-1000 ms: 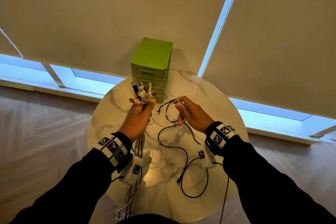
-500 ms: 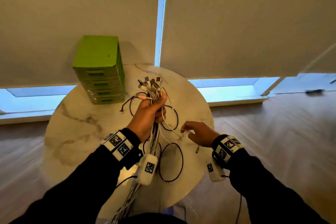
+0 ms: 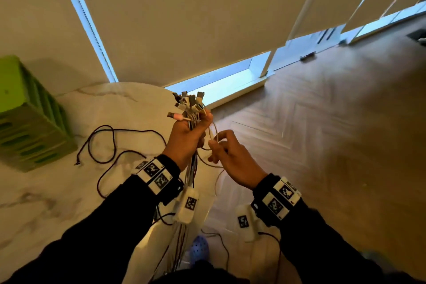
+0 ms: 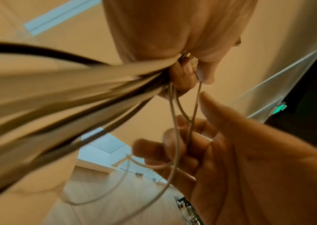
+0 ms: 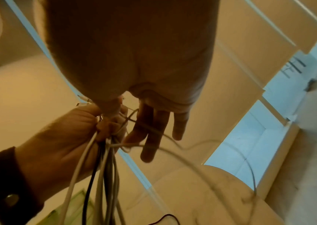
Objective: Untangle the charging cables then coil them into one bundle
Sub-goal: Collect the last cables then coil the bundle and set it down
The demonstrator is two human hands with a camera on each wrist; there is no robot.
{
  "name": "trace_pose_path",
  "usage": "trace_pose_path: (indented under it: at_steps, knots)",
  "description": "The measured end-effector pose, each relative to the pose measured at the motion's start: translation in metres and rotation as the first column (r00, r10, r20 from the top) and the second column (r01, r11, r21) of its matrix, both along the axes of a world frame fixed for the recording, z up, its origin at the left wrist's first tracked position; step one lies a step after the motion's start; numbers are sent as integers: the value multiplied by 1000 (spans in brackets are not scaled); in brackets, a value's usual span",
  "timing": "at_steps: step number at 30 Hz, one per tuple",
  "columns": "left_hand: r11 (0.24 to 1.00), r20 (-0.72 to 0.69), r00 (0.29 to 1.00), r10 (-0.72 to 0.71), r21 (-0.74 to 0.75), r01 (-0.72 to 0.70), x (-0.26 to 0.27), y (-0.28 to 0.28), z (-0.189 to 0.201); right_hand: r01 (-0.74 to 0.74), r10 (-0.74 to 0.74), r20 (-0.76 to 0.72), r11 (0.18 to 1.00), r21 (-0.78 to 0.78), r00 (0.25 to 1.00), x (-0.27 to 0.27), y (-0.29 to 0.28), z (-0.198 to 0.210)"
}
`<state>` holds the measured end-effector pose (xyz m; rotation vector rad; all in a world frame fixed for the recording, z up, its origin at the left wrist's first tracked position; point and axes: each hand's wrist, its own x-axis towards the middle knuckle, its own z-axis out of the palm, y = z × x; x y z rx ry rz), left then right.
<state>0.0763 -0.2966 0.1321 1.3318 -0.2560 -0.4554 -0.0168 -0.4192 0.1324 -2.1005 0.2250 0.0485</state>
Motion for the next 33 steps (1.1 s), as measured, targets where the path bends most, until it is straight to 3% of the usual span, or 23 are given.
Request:
trace_pose_path:
  at_steps: [4,7,9,11,12,14,16,19,23,26,33]
  knots:
    - [997,-101,993,63,-37,-67,13,-8,3,228,-213,172,971,-74,962,-1,-29,-11]
    - [986,-146,987,68,-142,-89,24,-3,5,335,-318,130,932,-140,939,-4,-66,-28]
    - [977,-186,982,44,-199,-81,29,1,4,291,-312,-28,912,-289,950,-6,-92,-51]
    - [973,-221,975,17,-223,-67,30,3,2,158,-273,-201,878,-451,941,-7,-100,-65]
    - [973,-233,973,5,-224,-58,30,3,0,97,-222,-206,867,-488,953,-6,-97,-69]
    - [974,-247,969,-11,-221,-45,27,1,-5,4,-46,-89,907,-421,995,-1,-79,-68]
    - [976,-259,966,-20,-216,-38,23,-2,-8,-116,118,-9,965,-236,993,5,-51,-52]
    - [977,-276,961,-18,-208,-42,20,-6,-9,-225,230,49,971,-83,972,13,-18,-38]
    - [985,-280,960,12,-164,-60,24,-6,-5,-155,181,214,979,-133,960,21,-6,-37]
    - [991,-253,967,30,-115,-61,29,-4,-5,-132,166,221,978,-161,961,25,-11,-37]
    - [993,-205,974,95,-44,-106,37,1,-10,-65,31,203,985,160,979,31,-24,-28]
